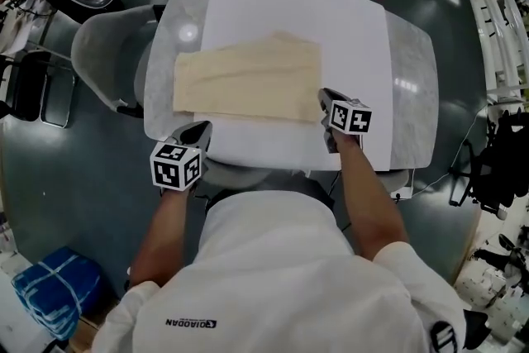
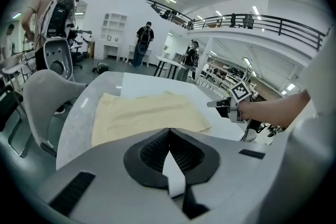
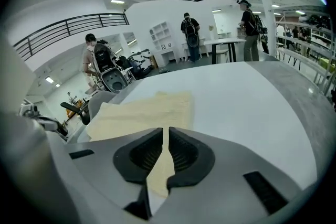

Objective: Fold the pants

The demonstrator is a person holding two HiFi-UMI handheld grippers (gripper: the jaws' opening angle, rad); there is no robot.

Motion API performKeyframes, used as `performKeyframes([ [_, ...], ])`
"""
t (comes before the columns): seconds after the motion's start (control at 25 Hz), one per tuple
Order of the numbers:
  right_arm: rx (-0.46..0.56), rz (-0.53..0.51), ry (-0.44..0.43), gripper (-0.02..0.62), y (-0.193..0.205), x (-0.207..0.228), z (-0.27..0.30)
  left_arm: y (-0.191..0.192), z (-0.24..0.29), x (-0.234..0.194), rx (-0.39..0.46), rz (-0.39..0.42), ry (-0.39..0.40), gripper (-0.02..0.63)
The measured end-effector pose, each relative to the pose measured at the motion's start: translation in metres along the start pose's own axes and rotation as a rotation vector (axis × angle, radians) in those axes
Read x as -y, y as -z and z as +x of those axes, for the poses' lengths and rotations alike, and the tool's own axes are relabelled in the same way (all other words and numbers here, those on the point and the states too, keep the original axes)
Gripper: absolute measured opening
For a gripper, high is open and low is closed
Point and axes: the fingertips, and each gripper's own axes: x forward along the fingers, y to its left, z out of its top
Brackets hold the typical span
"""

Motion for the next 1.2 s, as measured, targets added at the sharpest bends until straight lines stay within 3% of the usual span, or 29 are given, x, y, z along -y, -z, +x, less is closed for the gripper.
performKeyframes([
  [0.28, -0.07, 0.071, -0.02, 0.098, -0.001, 0.042, 0.046, 0.006, -0.001, 0.005, 0.01, -0.056, -0.063, 0.026],
  [0.56, -0.123, 0.097, -0.067, 0.147, 0.011, 0.045, 0.07, 0.011, -0.01, 0.002, 0.028, -0.108, -0.128, 0.026],
  [1.0, -0.176, 0.121, -0.079, 0.138, 0.018, 0.049, 0.075, 0.017, -0.013, 0.015, 0.017, -0.111, -0.151, 0.026],
  [1.2, -0.203, 0.105, -0.084, 0.098, 0.019, 0.047, 0.079, 0.017, -0.013, 0.016, 0.018, -0.1, -0.15, 0.027],
])
